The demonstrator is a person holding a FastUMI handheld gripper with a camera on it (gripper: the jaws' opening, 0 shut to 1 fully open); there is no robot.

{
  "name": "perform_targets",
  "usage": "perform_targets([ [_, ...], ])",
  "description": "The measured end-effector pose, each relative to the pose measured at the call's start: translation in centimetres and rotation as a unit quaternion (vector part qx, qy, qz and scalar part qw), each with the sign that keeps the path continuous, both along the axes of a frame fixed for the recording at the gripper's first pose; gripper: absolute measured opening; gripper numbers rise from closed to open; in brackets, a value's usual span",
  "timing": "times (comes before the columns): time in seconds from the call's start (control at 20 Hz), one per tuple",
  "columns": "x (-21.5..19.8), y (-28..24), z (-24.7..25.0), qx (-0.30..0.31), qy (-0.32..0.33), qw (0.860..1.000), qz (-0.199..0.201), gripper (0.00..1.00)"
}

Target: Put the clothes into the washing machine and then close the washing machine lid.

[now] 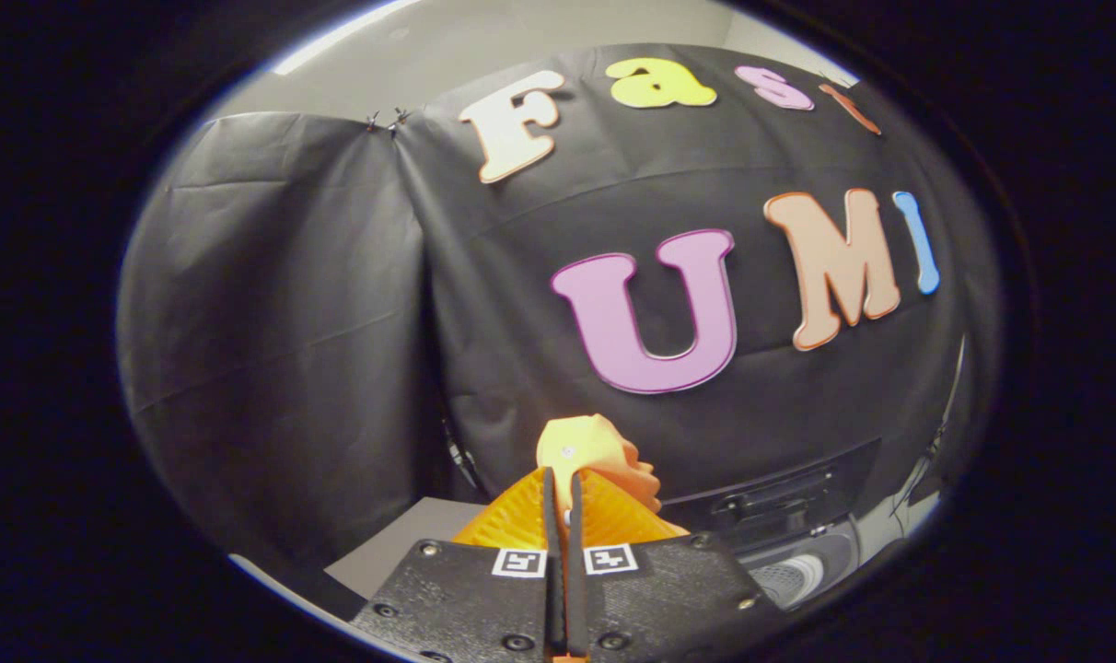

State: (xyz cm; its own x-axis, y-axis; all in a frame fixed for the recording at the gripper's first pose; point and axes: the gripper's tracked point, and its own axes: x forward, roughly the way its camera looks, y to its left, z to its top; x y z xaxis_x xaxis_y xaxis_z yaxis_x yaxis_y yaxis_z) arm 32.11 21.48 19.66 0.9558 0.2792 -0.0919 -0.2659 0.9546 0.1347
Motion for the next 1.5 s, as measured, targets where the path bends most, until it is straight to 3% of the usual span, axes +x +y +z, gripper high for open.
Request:
perform_targets([
  [0.3,1.0,-9.1,-1.1,0.030,-0.004,0.997,-0.070,0.01],
  [0.65,4.0,-15.8,-10.6,0.019,0.042,0.990,-0.136,0.01],
  [1.1,5.3,-19.8,-26.3,0.032,0.145,0.979,-0.141,0.01],
  [1.25,5.2,-20.8,-30.7,-0.011,0.172,0.975,-0.141,0.01],
  [1.5,5.2,-21.1,-34.4,-0.022,0.170,0.977,-0.129,0.01],
])
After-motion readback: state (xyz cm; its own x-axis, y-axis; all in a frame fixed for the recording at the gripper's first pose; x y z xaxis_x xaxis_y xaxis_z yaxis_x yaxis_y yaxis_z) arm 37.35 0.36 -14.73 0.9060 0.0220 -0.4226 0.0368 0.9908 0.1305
